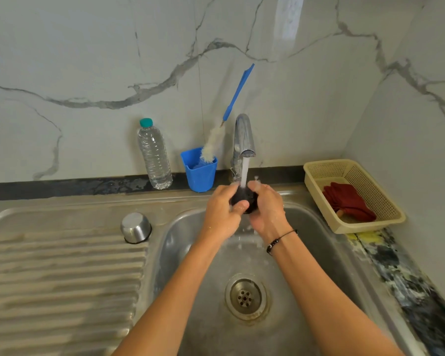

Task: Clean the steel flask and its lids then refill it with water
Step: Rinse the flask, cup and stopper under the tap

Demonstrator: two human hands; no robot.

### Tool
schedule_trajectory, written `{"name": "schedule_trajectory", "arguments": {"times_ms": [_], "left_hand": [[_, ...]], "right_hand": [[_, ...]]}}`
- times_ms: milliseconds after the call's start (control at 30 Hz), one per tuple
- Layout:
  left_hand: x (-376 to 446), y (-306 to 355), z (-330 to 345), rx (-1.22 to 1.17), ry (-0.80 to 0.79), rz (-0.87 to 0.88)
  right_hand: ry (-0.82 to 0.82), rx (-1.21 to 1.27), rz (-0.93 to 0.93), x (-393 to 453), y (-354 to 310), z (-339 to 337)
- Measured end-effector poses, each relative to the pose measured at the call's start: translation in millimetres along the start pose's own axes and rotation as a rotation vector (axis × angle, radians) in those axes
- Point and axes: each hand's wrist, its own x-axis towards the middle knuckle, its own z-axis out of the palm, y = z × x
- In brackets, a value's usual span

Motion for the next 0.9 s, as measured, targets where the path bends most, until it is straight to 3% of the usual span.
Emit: {"name": "schedule_trajectory", "arguments": {"times_ms": [333,467,567,667,800,900], "left_hand": [[-2,-22,2,0.057,0.011,0.094],[-11,-30,10,0.103,-0.041,0.207],[-13,-36,13,0.089,-0.060,0.178],[-11,-39,13,0.093,-0.070,0.191],[-1,-40,11,0.101,0.026,0.247],[2,-36,13,0.096,0.141,0.276]], "right_hand": [[-0.146,-0.247,0.149,3,4,-3],[-0.059,-0.297,0.154,6,3,-7],[-0.010,-0.232,0.210,5,2,-7],[-0.065,-0.295,0.249,3,-2,-6],[-0.225,-0.955,-0.051,0,0,-4],[-0.194,-1.210,-0.309,0,-1,-3]]}}
